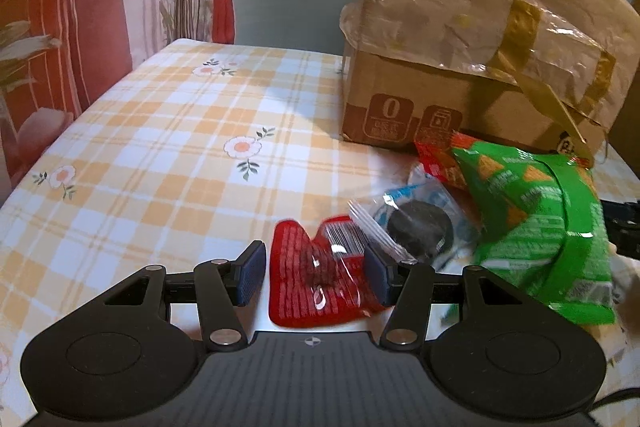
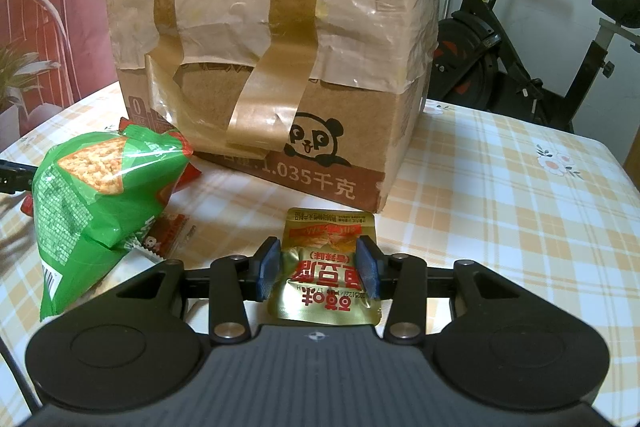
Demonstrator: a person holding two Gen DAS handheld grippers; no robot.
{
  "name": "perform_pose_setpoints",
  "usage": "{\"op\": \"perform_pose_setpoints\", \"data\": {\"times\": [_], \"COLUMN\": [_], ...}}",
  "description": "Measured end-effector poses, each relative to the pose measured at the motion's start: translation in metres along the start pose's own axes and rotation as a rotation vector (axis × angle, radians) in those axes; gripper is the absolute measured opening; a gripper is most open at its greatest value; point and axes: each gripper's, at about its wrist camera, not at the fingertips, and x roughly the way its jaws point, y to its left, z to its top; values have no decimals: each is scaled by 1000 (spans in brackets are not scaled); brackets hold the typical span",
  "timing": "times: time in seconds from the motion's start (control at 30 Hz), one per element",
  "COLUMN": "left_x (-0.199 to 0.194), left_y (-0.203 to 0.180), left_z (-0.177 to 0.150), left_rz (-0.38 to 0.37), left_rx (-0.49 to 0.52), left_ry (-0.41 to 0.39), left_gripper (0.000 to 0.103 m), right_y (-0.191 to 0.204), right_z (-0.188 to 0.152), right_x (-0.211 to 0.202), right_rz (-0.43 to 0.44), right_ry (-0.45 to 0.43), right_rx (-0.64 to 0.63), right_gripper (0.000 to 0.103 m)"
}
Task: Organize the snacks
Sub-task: 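Grasp the gold sauce packet with the right tool while the left tool grasps the red wrapper, then lift both snacks over the box and open both tools to drop them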
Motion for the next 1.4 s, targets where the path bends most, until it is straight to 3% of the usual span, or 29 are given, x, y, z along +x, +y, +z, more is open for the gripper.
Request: {"op": "perform_pose_setpoints", "data": {"times": [0.1,0.17,0.23,0.33,0.57,0.63,0.7,0.97,1.13,1.2,1.4], "left_x": [-3,-4,-9,-17,-29,-32,-38,-49,-52,-54,-56], "left_y": [-1,4,5,-1,0,2,3,3,1,2,3], "left_z": [-4,-2,-1,1,5,8,11,16,18,18,18], "left_rz": [5,-21,-43,-50,-31,-27,-21,-34,-54,-63,-78], "left_rx": [19,-15,-23,4,-25,-33,-43,-60,-48,-50,-55], "left_ry": [-12,-19,-45,-90,-150,-170,-196,-244,-250,-254,-255], "left_gripper": [47,32,30,19,18,18,18,18,18,19,19], "right_y": [0,1,1,0,0,-1,-3,1,-4,0,0], "right_z": [0,0,0,-1,-2,-2,-2,3,3,4,1], "right_x": [0,1,1,1,-3,-5,-6,5,4,2,-6], "right_rz": [1,0,-1,1,-34,-59,-75,-133,-93,-83,-48], "right_ry": [0,1,1,-1,-28,-38,-43,28,46,59,68], "right_rx": [1,-1,-3,1,10,23,31,8,35,34,71], "right_gripper": [45,45,45,45,46,50,61,74,64,50,45]}}
